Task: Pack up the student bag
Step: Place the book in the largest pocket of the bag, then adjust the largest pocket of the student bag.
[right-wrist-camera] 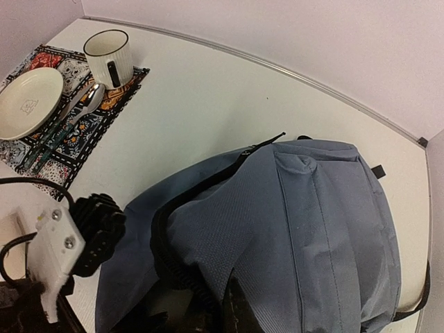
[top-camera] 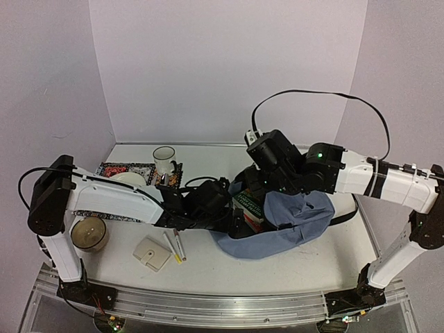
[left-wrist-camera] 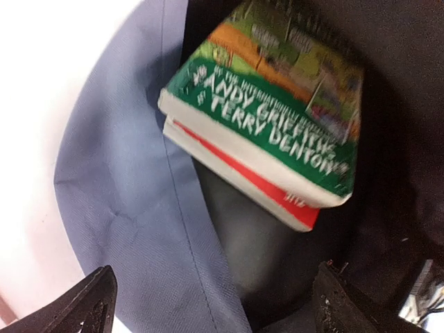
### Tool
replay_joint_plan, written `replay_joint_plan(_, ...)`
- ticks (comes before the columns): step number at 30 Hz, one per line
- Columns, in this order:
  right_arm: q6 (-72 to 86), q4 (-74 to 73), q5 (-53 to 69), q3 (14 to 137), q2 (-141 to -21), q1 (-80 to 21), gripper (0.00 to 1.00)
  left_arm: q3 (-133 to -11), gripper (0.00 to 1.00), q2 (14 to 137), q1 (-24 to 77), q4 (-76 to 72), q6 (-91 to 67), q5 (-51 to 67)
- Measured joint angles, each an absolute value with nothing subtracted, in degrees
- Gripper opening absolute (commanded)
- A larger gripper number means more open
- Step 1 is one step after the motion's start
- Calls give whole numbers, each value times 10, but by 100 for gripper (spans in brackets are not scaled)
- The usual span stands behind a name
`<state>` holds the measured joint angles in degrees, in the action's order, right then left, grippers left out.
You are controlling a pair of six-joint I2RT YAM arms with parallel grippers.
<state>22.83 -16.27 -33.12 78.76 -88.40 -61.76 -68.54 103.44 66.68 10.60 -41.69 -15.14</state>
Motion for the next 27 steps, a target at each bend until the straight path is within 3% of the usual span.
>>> replay_joint_plan(4,231,-158,-327,783,-884,-618,6,-725,95,1072,674,157,-408,-169)
replay_joint_plan(8,235,-151,-322,776,-889,-618,7,-750,80,1104,676,207,-406,-199)
replay_joint_plan(16,252,-134,-291,732,-898,-618,7,-760,28,1121,681,273,-440,-285)
replay_joint_plan(19,262,-132,-282,715,-899,-618,7,-760,16,1121,681,280,-464,-313)
replay_joint_plan(27,281,-115,-278,678,-896,-618,7,-700,1,1070,647,243,-550,-329)
